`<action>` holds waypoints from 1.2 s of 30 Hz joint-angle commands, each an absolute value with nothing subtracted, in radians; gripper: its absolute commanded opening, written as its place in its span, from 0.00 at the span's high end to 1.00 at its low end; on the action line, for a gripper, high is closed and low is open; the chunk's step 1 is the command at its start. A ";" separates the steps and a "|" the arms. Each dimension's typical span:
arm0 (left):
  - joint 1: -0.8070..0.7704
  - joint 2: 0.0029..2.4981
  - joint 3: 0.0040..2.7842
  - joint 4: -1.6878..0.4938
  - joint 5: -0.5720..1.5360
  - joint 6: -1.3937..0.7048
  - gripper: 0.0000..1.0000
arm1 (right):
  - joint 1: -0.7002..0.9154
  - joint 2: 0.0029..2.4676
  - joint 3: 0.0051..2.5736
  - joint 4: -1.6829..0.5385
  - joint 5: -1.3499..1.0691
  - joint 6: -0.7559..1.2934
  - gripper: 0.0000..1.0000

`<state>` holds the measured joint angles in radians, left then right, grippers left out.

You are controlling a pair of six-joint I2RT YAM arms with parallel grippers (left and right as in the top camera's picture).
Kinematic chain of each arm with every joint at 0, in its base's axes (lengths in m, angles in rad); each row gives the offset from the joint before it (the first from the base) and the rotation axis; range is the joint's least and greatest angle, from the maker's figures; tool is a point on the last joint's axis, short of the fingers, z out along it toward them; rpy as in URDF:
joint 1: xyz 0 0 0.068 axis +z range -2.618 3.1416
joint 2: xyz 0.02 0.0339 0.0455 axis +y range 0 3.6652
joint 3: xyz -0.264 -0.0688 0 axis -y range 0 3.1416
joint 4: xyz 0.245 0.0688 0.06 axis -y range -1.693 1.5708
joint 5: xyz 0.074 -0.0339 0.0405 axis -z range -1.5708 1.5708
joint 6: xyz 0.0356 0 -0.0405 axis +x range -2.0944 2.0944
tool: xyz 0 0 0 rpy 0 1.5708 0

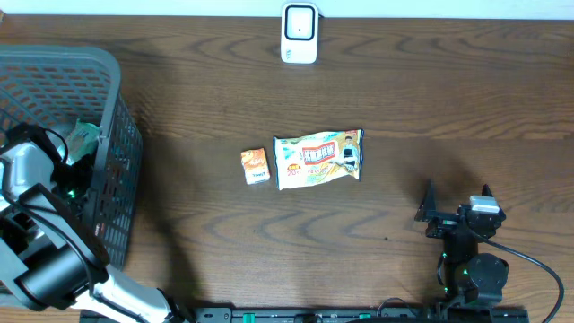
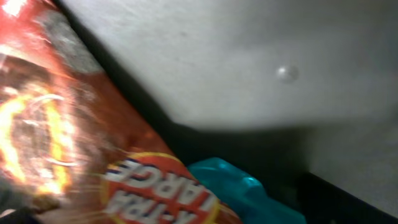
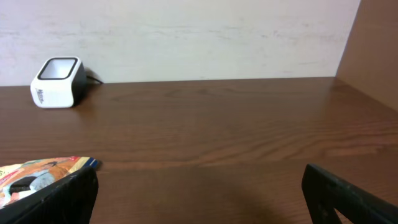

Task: Scan the item barcode
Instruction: 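Move the left gripper back into the basket and grasp the TOP wafer bar, then carry the TOP bar out and drop it onto the snack bag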

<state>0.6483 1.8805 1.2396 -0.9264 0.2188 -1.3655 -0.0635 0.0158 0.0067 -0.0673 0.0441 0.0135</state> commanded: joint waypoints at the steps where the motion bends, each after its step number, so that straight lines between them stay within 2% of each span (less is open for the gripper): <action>1: 0.638 1.994 1.195 -0.945 0.258 -1.355 0.25 | -0.070 0.013 0.006 -0.072 0.046 0.002 0.01; 3: 0.638 2.006 1.195 -0.939 0.250 -1.340 0.51 | -0.070 0.013 0.006 -0.072 0.046 0.003 0.01; 7: 0.639 2.003 1.195 -0.929 0.210 -1.340 0.76 | -0.070 0.013 0.006 -0.072 0.046 0.003 0.01; 9: 0.643 2.000 1.196 -0.930 0.209 -1.329 0.92 | -0.070 0.013 0.006 -0.072 0.046 0.003 0.01; 18: 0.706 1.907 1.229 -0.931 0.224 -1.198 0.93 | -0.070 0.013 0.006 -0.072 0.046 0.003 0.01; 36: 0.758 1.514 1.229 -0.926 0.224 -1.159 0.92 | -0.070 0.013 0.006 -0.072 0.046 0.003 0.01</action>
<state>0.7540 1.5703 1.2232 -0.9203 0.2306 -1.1755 -0.0635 0.0158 0.0067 -0.0677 0.0441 0.0135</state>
